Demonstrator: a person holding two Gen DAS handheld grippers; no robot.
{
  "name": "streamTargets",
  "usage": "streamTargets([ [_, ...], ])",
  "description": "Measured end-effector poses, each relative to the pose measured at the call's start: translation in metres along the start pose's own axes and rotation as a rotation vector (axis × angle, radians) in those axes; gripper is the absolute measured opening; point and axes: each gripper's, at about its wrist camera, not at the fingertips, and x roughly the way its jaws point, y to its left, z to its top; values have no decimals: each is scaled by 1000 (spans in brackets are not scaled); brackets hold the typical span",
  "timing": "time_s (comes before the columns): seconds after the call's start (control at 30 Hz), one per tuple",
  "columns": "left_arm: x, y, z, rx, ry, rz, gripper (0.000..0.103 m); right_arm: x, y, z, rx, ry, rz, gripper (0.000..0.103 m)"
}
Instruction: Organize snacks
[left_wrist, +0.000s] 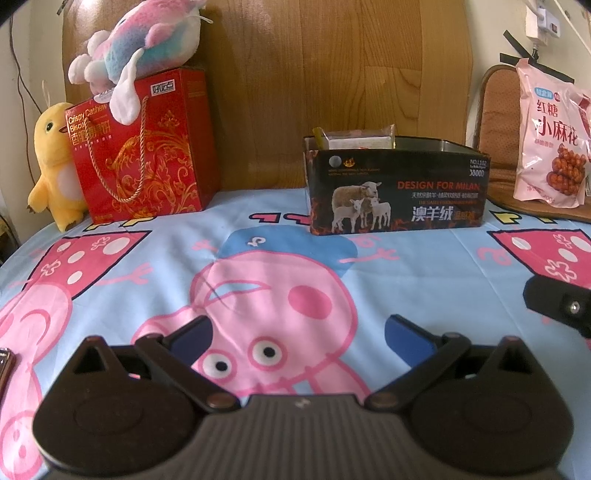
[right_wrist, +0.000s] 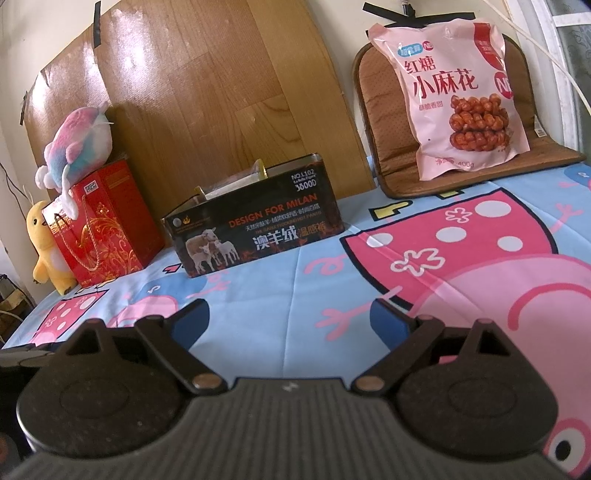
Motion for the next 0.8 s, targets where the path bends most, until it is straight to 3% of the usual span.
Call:
streamTargets([
  [0.8,0,4,1,-9,-10,-23,103,-1,0,0,-4,-6,-7,96],
])
